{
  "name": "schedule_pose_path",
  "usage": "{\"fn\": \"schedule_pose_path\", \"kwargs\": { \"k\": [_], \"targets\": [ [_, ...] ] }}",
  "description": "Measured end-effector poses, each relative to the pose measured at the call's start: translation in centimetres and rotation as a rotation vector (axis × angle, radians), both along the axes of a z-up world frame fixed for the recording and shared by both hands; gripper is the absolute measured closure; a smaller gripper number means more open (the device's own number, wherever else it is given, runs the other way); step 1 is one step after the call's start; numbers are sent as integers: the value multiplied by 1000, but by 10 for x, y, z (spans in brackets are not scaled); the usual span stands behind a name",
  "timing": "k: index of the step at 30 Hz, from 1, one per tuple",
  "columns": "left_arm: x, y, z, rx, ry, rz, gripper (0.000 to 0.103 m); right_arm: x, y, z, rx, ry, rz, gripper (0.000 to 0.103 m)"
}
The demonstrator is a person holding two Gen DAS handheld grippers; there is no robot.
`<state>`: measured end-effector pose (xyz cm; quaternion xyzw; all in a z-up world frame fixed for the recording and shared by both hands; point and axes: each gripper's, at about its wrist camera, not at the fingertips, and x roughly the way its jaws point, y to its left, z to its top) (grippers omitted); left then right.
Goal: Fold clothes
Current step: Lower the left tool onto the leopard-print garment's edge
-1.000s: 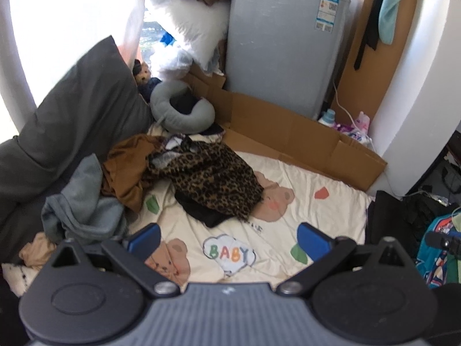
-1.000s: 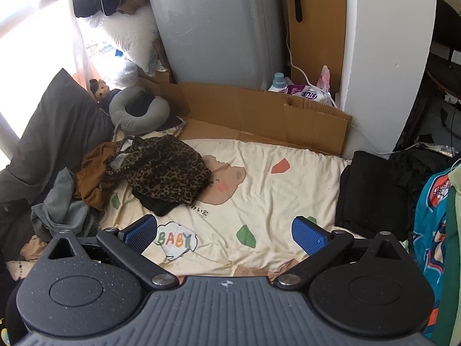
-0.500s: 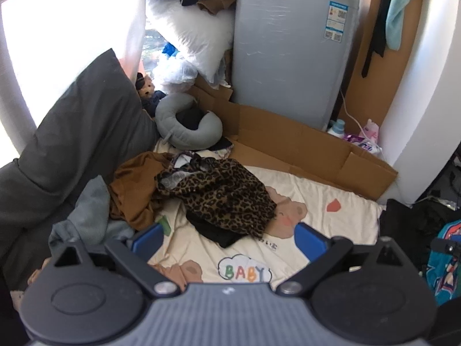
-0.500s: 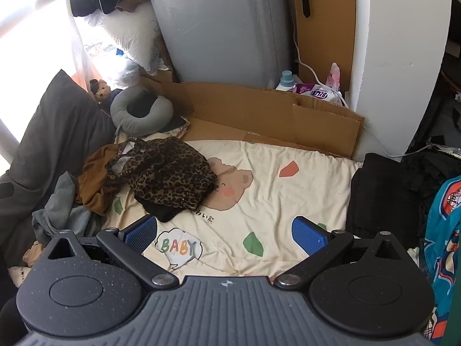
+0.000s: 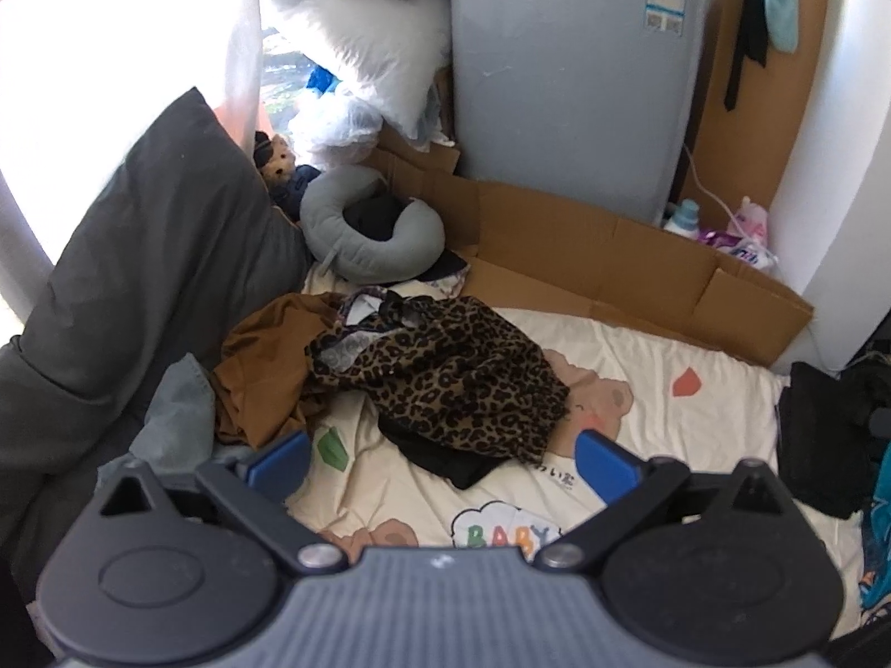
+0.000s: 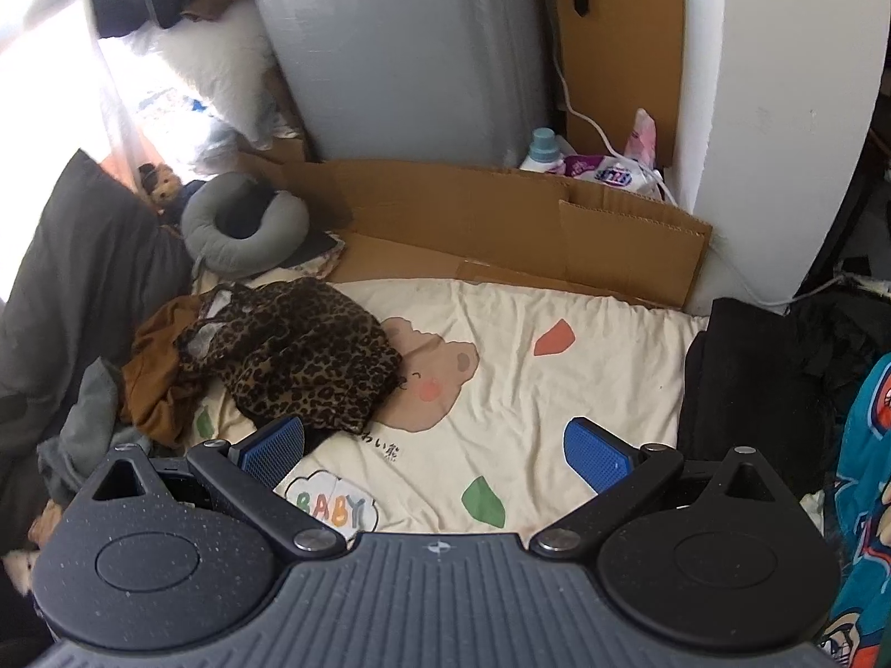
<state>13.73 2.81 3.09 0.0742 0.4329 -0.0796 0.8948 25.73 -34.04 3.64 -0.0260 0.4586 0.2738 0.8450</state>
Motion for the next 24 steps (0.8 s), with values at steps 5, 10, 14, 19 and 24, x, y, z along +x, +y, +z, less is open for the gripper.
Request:
{"fn": "schedule_pose_path", "kwargs": {
  "k": [5, 10, 14, 19, 24],
  "targets": [
    [21, -5, -11, -20, 36, -5, 1, 20, 7, -9, -16, -2, -27, 0],
    [43, -12, -14, -40, 32, -6, 1, 36, 14, -17, -26, -9, -34, 0],
    [64, -18, -13, -47, 27, -3, 1, 48, 20, -23, -28, -17, -27, 0],
    [95, -27, -10, -41, 10, 10, 1, 62, 31, -33, -51, -40, 15, 0],
    [122, -37, -17, -37, 2, 34, 1, 75, 41, -42, -54, -43, 43, 0]
  ]
}}
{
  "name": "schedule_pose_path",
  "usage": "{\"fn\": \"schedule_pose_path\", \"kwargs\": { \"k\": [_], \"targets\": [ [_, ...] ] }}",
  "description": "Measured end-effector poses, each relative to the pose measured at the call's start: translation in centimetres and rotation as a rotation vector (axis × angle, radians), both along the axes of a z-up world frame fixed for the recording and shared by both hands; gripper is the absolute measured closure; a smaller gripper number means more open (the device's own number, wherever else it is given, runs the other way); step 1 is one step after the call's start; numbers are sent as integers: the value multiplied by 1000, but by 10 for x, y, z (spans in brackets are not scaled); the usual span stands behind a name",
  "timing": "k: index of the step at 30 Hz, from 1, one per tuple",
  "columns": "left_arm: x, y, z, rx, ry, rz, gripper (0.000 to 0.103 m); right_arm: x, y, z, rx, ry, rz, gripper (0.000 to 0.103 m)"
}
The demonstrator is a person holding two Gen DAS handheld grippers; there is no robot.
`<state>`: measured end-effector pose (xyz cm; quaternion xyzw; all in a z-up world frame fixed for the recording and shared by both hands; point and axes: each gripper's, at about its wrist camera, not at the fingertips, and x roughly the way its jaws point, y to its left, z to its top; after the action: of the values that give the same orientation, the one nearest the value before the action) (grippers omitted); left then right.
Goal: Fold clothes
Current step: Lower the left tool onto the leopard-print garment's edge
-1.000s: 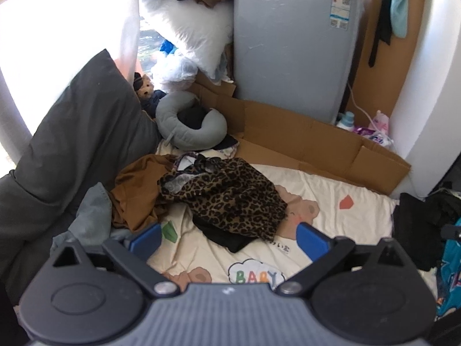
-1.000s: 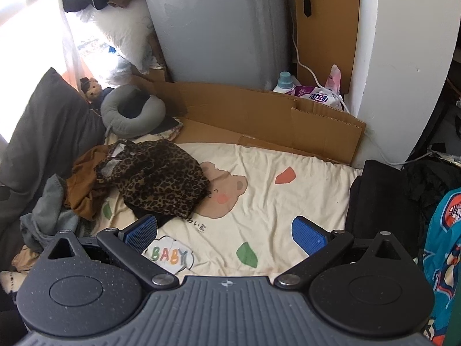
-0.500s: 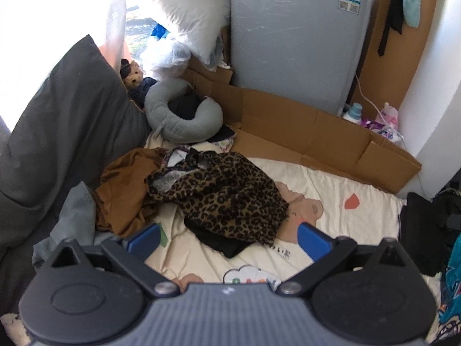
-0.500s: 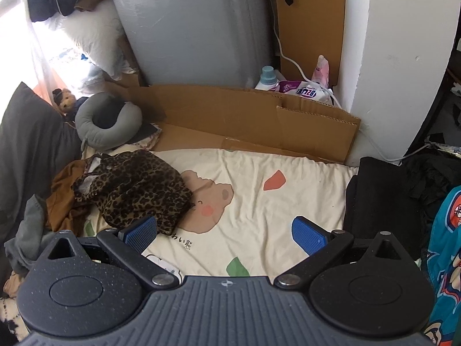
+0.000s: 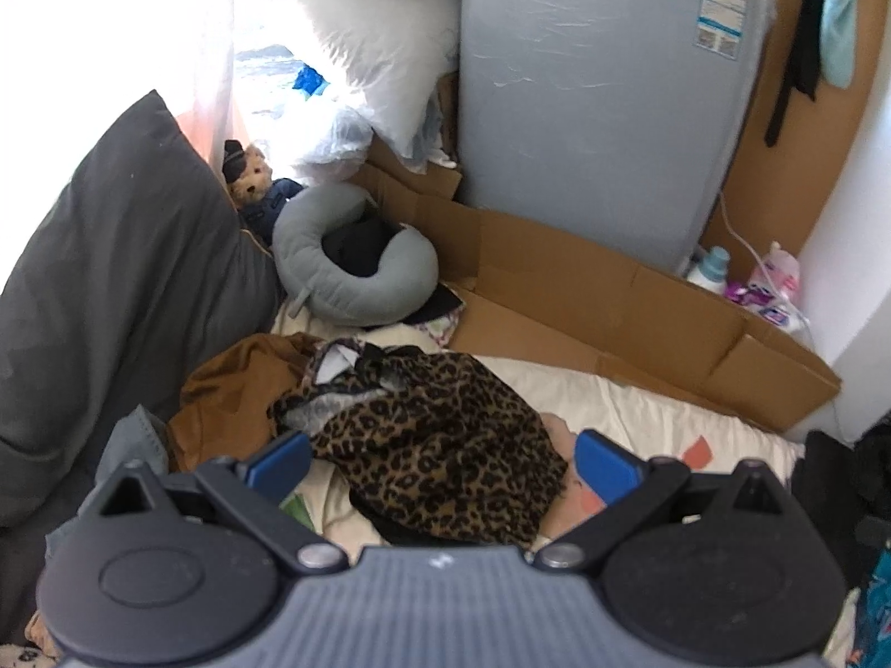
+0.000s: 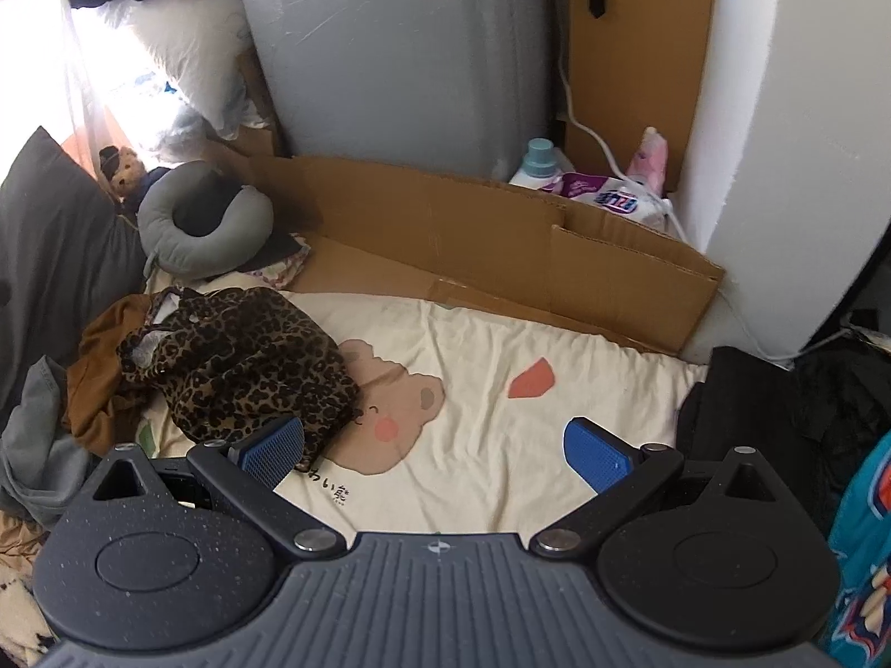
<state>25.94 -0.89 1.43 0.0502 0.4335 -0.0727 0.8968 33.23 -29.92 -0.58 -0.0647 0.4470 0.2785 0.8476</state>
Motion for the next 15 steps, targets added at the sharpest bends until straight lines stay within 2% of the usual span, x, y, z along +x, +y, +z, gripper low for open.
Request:
{"fn": "schedule_pose_path", "kwargs": {
  "k": [4, 9, 15],
  "targets": [
    [15, -6, -14, -29, 19, 9, 1, 10, 11, -9, 16, 22, 16, 0],
    [28, -13, -36, -28, 27, -8, 1, 22, 23, -19, 37, 37, 17, 0],
    [40, -13, -67, -99, 37, -19, 2, 32, 39, -29, 78, 58, 43, 0]
  ]
}}
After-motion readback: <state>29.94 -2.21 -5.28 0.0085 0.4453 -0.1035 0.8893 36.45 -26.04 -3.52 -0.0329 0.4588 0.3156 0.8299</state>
